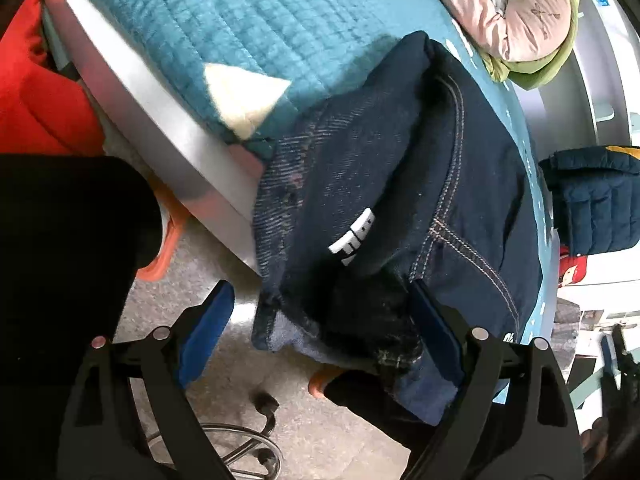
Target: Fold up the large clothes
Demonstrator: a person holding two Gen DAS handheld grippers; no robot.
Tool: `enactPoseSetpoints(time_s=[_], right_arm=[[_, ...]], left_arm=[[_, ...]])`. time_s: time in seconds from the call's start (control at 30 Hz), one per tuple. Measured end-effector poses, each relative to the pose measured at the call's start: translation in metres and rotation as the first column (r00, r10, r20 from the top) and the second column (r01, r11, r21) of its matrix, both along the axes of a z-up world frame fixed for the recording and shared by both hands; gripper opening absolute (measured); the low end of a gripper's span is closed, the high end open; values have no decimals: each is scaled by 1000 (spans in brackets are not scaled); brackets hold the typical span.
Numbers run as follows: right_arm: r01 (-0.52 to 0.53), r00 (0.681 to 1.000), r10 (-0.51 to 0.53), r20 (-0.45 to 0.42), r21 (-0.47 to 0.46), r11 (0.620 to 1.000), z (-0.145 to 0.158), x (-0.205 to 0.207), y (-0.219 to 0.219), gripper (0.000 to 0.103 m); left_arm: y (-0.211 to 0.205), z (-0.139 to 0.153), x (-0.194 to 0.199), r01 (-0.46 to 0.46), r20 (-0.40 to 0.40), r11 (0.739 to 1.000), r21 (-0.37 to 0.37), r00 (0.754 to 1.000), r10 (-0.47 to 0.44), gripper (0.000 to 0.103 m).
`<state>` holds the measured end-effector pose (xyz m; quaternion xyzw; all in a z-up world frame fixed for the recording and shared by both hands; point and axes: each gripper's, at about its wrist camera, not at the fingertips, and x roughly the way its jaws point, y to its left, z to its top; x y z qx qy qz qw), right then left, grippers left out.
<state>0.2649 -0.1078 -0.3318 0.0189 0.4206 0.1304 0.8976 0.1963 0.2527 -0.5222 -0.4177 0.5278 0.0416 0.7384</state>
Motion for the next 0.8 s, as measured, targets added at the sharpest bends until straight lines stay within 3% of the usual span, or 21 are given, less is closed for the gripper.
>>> enactPoseSetpoints(time_s=[0.03,0.1,0.23,0.3,0.4,0.47,0.57,0.63,0.67,0.8], right_arm=[[-31,993,40,-108,90,996,-22,14,6,9],[-47,971,80,-226,145,988,-56,32,18,1],[32,908,46,-416,178,983,-123,59,34,0],[54,894,37,-446,190,980,-145,65,33,0],[88,883,31,-468,231,969,-148,67,31,0],[41,893,69,-445,232,972,-142,63,32,0],[-30,924,97,-370,182,983,-124,47,36,12],[-92,950,124,-285,123,988,-108,27,45,43],[-121,963,139,-231,88,989,-100,11,52,47],[-279,959,278,-52,3,960,-84,-45,90,52]], left_arm=[[-2,2,2,17,11,1000,4,1000,-17,84],[-6,6,3,46,37,999,0,998,-46,75],[-5,6,2,60,51,997,-43,997,-58,62],[-7,8,2,81,65,995,-56,995,-77,54],[-9,16,1,106,80,992,-66,992,-101,40],[-8,22,-1,114,90,990,-81,990,-106,34],[-3,33,-1,130,101,983,-129,988,-117,28],[-3,45,1,162,117,975,-150,982,-145,25],[-4,55,3,191,135,970,-150,976,-172,25],[-13,81,9,267,160,955,-127,956,-246,25]])
